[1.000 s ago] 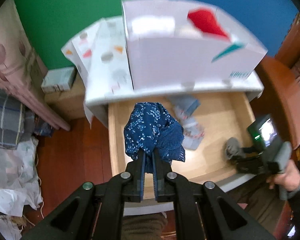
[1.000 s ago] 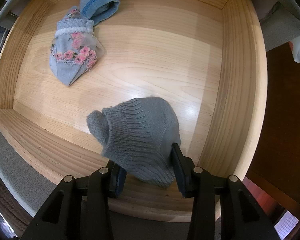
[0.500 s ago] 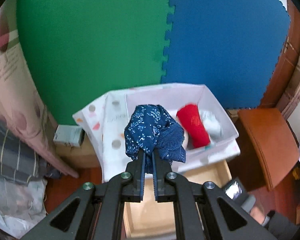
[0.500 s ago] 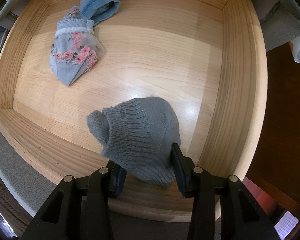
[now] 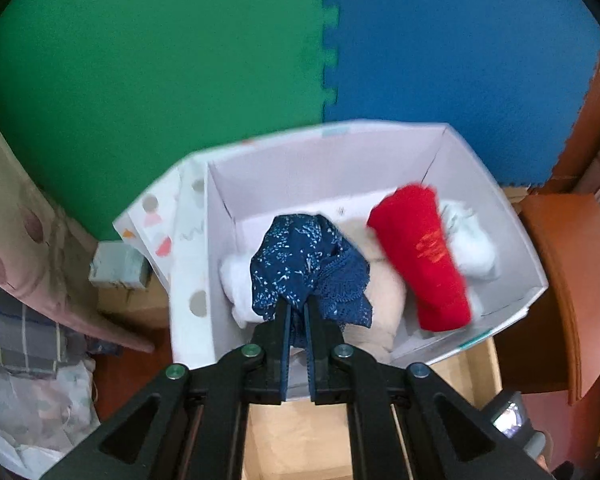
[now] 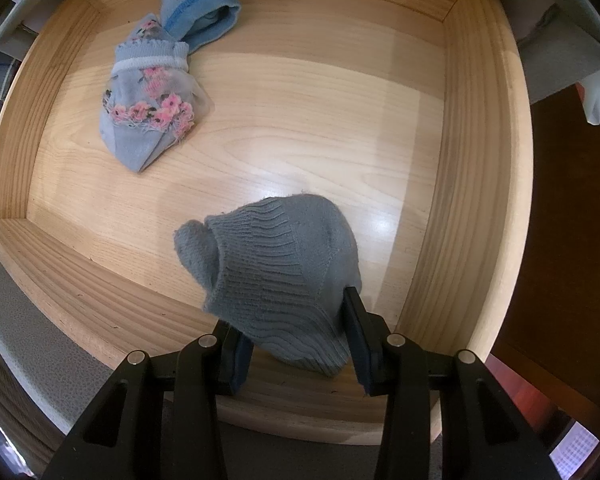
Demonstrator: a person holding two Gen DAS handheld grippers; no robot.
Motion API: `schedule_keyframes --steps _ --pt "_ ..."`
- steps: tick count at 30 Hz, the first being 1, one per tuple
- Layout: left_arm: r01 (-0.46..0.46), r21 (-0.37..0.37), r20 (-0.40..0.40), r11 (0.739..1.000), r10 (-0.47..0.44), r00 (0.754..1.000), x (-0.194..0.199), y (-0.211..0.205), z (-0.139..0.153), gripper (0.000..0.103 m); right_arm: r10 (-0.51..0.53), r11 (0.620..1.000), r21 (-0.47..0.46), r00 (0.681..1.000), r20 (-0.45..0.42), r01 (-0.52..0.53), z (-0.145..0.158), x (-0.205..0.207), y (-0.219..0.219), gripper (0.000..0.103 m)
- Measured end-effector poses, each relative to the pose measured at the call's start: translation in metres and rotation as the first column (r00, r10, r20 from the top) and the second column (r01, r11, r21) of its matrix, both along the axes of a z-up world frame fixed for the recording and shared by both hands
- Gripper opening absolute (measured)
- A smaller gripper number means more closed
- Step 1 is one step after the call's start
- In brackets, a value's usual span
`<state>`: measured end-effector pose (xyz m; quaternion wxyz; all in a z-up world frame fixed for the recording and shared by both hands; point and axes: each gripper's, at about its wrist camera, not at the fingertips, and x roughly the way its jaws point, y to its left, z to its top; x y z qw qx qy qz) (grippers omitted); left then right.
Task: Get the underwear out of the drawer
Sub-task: 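Lower the navy underwear into the white box and open the left tool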
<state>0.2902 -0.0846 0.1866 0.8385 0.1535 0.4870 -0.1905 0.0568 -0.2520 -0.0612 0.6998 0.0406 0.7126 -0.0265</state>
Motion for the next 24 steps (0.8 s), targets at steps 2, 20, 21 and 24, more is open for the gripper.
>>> schedule_keyframes --steps 2,20,21,24 --pt "-0.002 0.022 -0.019 1.0 0.002 1.0 0.003 -0.002 -0.016 0.006 0.0 1.0 0.0 1.0 0.002 0.0 0.0 -0.001 0.0 0.04" --pt "-0.05 0.04 -0.085 0.998 0.054 0.995 0.012 0.014 -0.053 0.035 -0.001 1.0 0.0 1.0 0.001 0.001 0.0 -0.002 0.0 0.04" --pt "-0.054 0.054 -0.063 0.997 0.057 0.996 0.008 0.014 -0.049 0.043 0.0 1.0 -0.001 1.0 0.002 0.0 0.0 -0.002 0.0 0.04" --pt "-0.036 0.047 -0.029 0.998 0.037 0.999 -0.001 0.015 -0.036 0.047 0.0 1.0 0.0 1.0 0.001 0.0 0.0 -0.002 -0.001 0.04"
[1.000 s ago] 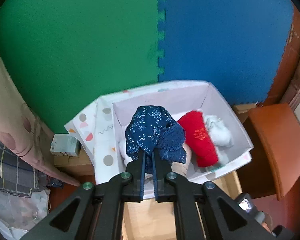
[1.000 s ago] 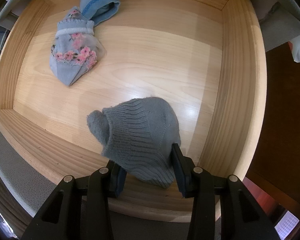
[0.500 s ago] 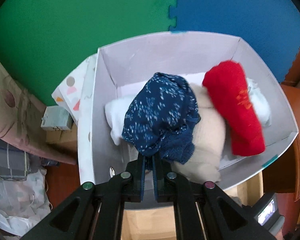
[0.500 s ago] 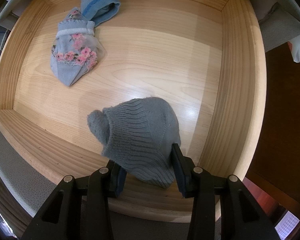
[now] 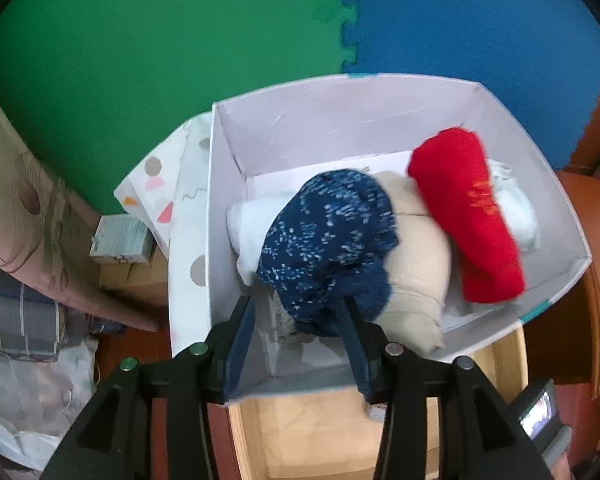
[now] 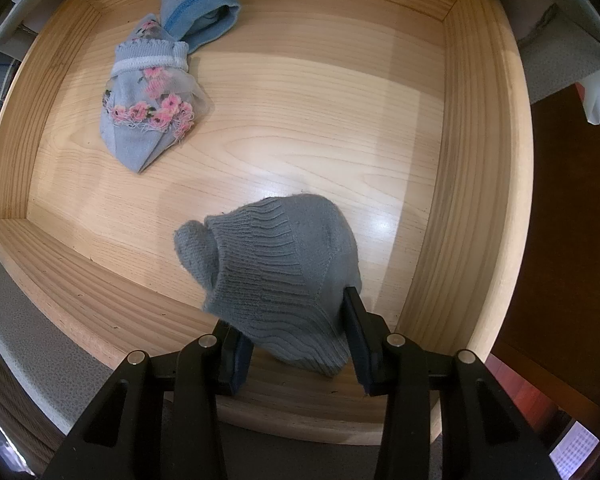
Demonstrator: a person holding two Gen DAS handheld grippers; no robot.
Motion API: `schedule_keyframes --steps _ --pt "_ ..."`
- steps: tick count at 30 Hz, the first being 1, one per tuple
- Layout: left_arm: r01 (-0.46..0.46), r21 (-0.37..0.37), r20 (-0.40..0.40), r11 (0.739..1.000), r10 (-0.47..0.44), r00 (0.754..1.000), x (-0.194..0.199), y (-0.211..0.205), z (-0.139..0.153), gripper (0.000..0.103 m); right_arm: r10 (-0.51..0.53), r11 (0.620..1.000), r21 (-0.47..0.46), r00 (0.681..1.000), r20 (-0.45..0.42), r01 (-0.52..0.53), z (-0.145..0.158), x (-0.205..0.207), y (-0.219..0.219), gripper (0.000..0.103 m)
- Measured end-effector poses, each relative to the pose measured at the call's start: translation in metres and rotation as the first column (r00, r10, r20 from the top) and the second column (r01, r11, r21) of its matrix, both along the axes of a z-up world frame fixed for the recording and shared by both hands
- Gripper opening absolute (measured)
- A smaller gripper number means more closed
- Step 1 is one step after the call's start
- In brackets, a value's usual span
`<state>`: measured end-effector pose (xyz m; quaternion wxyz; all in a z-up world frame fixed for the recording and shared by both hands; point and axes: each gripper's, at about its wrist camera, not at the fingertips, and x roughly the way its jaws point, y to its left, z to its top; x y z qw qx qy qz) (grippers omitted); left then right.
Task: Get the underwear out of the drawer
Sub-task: 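Lower the navy underwear into the white box and open the left tool, then move the empty left tool back over the drawer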
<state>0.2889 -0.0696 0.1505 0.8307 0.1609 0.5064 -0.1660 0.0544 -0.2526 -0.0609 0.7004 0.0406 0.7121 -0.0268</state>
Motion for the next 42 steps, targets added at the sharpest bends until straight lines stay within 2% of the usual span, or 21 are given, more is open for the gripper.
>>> schedule_keyframes --steps 7,13,17,19,23,27,32,42 --pt "0.036 -0.043 0.06 0.998 -0.033 0.998 -0.035 0.013 0.035 0.049 0.0 1.0 0.0 1.0 -0.001 0.0 0.0 0.0 -0.001 0.04" --pt "0.046 -0.03 0.079 0.998 -0.044 0.996 -0.067 0.034 0.04 0.05 -0.001 1.0 0.0 1.0 -0.005 0.001 -0.001 -0.001 0.001 0.04" --pt "0.028 0.026 0.084 0.999 -0.03 0.996 -0.091 0.056 0.019 0.05 -0.001 1.0 0.001 1.0 -0.009 0.001 -0.001 -0.001 0.0 0.04" --pt "0.01 0.028 0.077 1.0 -0.012 0.997 -0.101 0.068 0.003 0.05 -0.002 1.0 0.001 1.0 -0.011 0.002 -0.001 -0.002 0.0 0.04" --pt "-0.062 0.02 0.021 0.998 0.061 0.998 -0.117 0.09 -0.041 0.05 -0.003 1.0 0.001 1.0 -0.012 0.003 -0.001 -0.001 0.0 0.04" --pt "-0.118 0.045 -0.015 0.992 0.119 0.993 -0.126 0.101 -0.083 0.05 -0.005 1.0 0.0 1.0 -0.01 0.005 -0.001 -0.002 0.001 0.04" --pt "-0.112 0.078 -0.067 0.991 0.118 0.991 -0.135 0.099 -0.126 0.05 -0.012 1.0 -0.002 1.0 -0.02 0.011 -0.001 0.001 0.0 0.04" --pt "-0.105 0.1 -0.057 0.989 0.111 0.992 -0.139 0.1 -0.166 0.05 -0.024 1.0 -0.016 1.0 0.004 0.024 0.0 -0.001 0.001 0.038"
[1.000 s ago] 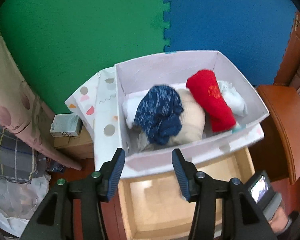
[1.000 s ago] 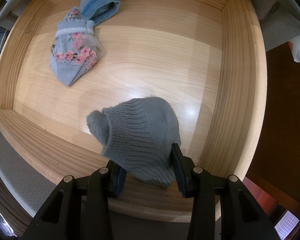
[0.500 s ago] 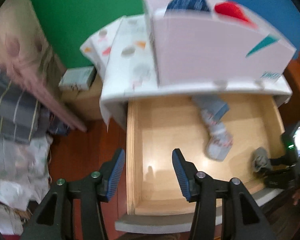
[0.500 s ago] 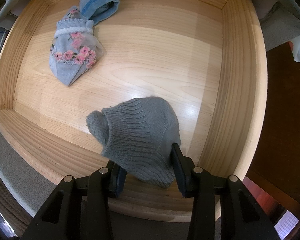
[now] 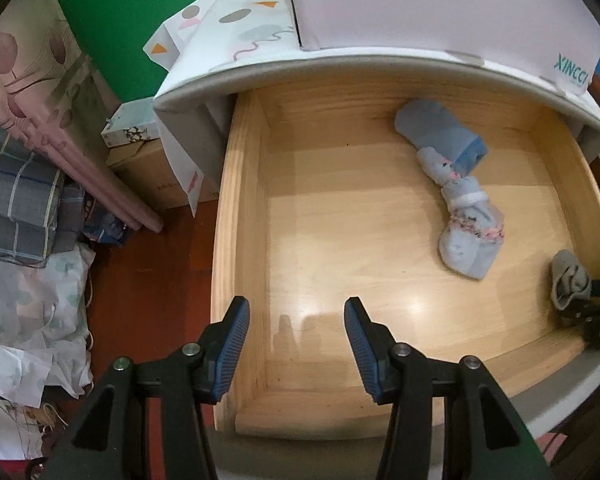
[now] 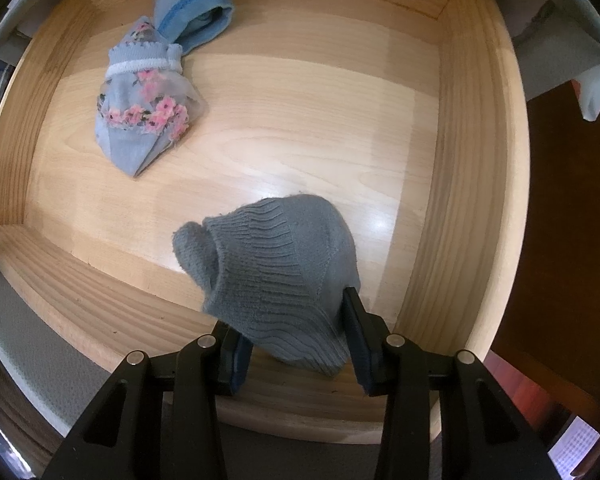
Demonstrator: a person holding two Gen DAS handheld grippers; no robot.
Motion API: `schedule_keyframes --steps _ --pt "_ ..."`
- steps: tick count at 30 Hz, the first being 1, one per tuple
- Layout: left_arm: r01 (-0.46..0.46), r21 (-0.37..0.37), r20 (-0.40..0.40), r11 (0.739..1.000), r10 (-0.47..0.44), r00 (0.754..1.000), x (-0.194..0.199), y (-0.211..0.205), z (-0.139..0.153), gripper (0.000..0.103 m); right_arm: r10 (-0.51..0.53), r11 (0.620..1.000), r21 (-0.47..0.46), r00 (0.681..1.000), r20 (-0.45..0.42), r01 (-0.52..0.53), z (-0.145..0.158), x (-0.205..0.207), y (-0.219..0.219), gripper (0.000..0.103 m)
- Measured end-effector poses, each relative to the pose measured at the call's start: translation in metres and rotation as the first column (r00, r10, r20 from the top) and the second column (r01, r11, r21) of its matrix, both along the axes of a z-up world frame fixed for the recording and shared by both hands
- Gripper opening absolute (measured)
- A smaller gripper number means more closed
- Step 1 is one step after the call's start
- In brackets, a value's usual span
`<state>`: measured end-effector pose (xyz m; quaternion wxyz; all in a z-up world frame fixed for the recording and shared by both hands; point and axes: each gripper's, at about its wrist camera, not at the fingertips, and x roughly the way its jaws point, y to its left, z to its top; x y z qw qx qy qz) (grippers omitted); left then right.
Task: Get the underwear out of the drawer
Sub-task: 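Move the empty left tool back over the drawer, then lift the grey knit sock with the right tool up to the white box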
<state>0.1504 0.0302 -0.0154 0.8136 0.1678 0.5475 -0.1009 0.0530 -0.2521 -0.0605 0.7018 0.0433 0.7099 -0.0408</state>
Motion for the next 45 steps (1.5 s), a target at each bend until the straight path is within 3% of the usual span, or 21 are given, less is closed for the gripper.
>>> schedule_keyframes --steps 10,17,37,45 --pt "0.025 0.034 -0.018 0.999 -0.025 1.0 -0.003 -0.008 -0.02 0.05 -0.003 1.0 -0.022 1.0 0.016 0.003 0.013 -0.007 0.006 0.033" --pt "0.033 0.025 -0.017 0.999 -0.033 0.999 -0.005 -0.01 -0.024 0.05 -0.013 1.0 -0.019 0.998 0.063 0.014 0.04 -0.015 0.003 0.032" --pt "0.02 0.018 0.017 1.0 -0.02 1.0 -0.007 -0.006 -0.023 0.05 0.016 0.999 -0.031 0.964 0.264 -0.008 0.174 -0.009 -0.006 0.032" --pt "0.015 0.019 0.021 1.0 -0.015 1.0 -0.007 -0.005 -0.022 0.05 0.019 0.999 -0.033 0.942 0.336 -0.008 0.208 0.0 -0.003 0.032"
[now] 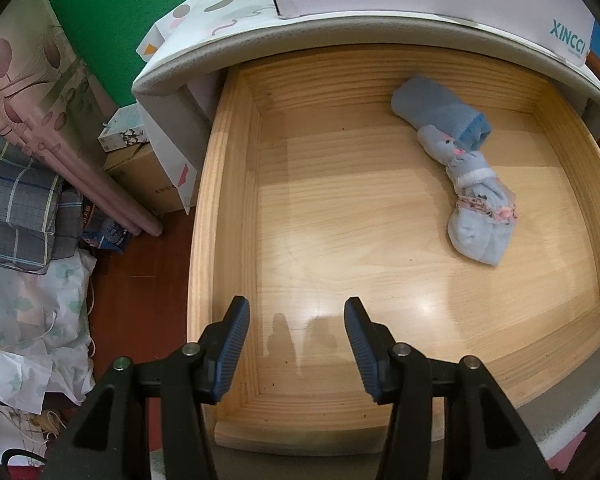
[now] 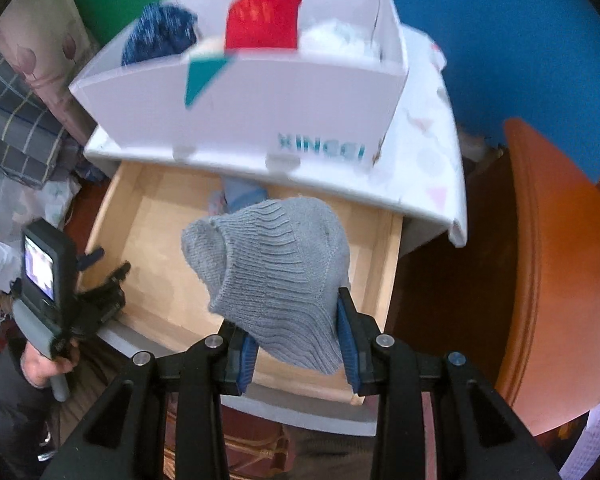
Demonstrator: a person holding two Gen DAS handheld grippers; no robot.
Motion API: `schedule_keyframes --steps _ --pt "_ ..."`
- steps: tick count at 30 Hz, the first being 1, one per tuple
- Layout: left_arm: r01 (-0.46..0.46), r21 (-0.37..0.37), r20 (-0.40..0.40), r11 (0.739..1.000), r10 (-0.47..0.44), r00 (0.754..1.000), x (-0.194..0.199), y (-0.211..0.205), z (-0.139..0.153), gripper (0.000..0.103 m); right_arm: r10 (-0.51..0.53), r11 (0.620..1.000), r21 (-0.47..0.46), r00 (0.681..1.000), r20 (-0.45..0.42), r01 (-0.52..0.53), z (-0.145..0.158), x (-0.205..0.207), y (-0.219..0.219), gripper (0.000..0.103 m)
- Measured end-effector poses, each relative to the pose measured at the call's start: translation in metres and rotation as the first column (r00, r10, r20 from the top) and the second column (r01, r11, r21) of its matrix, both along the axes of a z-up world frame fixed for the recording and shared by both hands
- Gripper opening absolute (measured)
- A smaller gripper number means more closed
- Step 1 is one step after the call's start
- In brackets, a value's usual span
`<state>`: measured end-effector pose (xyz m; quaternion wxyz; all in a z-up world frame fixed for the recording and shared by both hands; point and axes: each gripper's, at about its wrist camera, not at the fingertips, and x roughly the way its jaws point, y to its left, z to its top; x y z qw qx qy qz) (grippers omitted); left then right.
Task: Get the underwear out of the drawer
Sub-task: 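Lift the grey knit sock with the right tool up to the white box, then lower the grey sock into the white box and open the right tool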
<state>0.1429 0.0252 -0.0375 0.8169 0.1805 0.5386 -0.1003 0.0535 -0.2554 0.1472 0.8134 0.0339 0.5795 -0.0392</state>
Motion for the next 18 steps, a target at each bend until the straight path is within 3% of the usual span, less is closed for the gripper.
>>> schedule_keyframes --steps 8,14,18 --pt "-0.006 -0.013 -0.001 1.0 0.006 1.0 0.001 0.003 0.001 0.05 -0.009 1.0 -0.026 0.989 0.15 0.013 0.068 0.045 -0.002 0.032" --pt "-0.008 -0.015 -0.002 1.0 0.008 1.0 0.001 0.002 0.0 0.05 -0.028 0.997 -0.066 0.983 0.18 0.041 0.082 0.098 -0.006 0.032" --pt "-0.01 -0.024 -0.005 1.0 0.01 1.0 0.001 0.003 0.0 0.05 -0.036 0.995 -0.089 0.988 0.151 0.05 0.071 0.133 -0.01 0.033"
